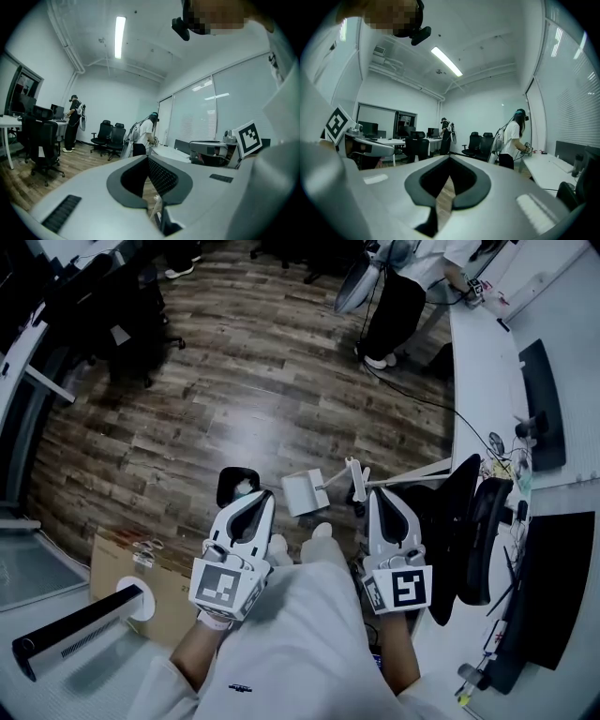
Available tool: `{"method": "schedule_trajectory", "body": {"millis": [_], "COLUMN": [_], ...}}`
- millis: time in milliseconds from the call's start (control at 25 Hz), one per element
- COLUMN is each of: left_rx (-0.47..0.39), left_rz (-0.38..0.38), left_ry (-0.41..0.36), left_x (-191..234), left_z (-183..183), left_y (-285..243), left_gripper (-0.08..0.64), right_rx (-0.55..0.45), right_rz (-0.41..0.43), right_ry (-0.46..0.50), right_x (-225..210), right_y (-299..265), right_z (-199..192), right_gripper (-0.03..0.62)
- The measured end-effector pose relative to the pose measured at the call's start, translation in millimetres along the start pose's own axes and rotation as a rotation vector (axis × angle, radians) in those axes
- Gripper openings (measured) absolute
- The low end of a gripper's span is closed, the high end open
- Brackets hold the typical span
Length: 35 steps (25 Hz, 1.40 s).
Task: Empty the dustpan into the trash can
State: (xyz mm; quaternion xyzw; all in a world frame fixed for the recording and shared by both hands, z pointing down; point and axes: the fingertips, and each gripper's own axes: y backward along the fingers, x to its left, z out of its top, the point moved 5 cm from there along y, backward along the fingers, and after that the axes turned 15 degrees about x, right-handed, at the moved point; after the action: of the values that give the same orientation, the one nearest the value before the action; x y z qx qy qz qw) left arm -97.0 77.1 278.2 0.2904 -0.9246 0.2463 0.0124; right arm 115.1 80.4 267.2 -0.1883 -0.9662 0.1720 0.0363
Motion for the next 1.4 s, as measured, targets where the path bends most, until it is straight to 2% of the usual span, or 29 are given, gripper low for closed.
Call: {"method": "schedule_trajectory", "body": {"millis": [520, 1400], "left_rx": [-0.003, 0.0], "left_rz": [-0.008, -0.017], "left_ry": [0.004, 0.036], "left_x": [8.1, 6.4], "left_z": [6.7, 6.3], "left_y": [-3.6, -6.6], "left_gripper": [0.006, 0.006], "right_rx": [-0.014, 0.038], "right_rz": [-0.017, -0.021], "right_ry": [-0.009, -0.008], "right_x": [2.3, 1.6], "right_y": [-6.9, -10.5], "right_z": [8.0, 1.0], "right_gripper": [0.011, 0.011]}}
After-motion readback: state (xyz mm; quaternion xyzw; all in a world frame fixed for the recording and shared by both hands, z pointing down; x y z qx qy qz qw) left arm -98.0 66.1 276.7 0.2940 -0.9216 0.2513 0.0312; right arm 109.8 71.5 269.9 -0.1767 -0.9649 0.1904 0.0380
